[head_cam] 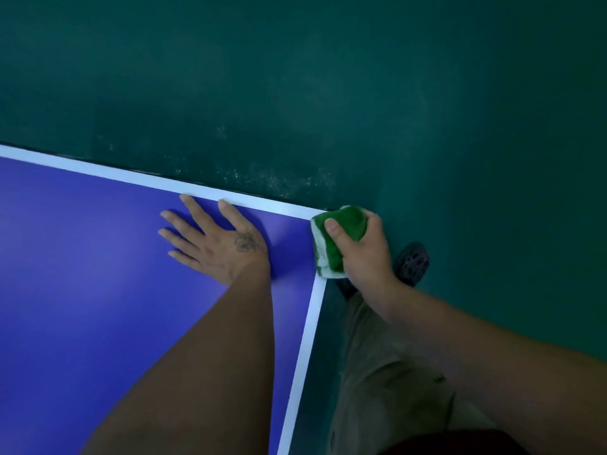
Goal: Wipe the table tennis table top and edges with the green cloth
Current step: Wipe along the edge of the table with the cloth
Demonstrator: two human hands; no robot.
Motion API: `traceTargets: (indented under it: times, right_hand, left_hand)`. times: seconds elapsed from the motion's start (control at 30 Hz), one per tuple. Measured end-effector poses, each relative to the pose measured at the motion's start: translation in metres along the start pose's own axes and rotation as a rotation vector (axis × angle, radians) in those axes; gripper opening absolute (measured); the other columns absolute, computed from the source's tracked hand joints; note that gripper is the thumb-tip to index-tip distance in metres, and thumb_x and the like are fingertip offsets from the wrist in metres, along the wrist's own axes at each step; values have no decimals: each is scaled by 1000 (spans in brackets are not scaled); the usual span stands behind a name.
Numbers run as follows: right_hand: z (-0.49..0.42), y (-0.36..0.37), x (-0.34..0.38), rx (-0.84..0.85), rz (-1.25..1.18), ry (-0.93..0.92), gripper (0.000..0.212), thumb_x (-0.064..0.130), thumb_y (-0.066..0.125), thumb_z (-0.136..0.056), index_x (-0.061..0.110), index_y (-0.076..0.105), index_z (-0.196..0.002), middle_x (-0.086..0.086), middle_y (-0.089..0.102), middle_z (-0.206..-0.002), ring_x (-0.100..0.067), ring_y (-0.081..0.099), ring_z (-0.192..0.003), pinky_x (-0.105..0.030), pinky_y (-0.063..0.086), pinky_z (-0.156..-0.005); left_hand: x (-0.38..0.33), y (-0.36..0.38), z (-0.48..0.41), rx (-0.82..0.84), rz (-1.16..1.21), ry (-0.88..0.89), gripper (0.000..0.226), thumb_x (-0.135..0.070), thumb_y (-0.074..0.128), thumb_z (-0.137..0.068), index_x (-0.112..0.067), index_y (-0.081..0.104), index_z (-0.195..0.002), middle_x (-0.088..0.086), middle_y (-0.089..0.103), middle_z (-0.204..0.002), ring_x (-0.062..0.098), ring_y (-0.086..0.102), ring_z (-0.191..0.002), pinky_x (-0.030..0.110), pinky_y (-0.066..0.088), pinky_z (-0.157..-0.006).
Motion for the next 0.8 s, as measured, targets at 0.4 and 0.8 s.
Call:
traceTargets:
  times: [0.4, 0.8]
  right_hand:
    - [-33, -13, 62, 335, 712, -248, 61, 59, 76, -93, 35, 47, -142, 25, 61, -115, 13, 61, -97, -3, 41, -73]
    - [-63, 84, 102, 816, 1234, -310, 95, 69, 71, -92, 15, 35, -159, -9, 47, -157, -28, 52, -138, -33, 40, -102]
  left_hand:
    - [0, -2, 0, -22, 45, 3, 62, -55, 31, -114, -31, 30, -171, 2, 18, -181, 29, 14, -167, 52, 9, -135]
    - [0, -6, 0, -87, 97, 12, 52, -30, 46, -115, -26, 43, -166, 7, 28, -177, 33, 21, -166, 55, 15, -134]
Point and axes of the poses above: each hand's wrist, its own z-axis away from the middle knuckle, its own y-axis out of the palm, x = y × z, the point moved 5 cm from there along -z, towards the middle knuckle
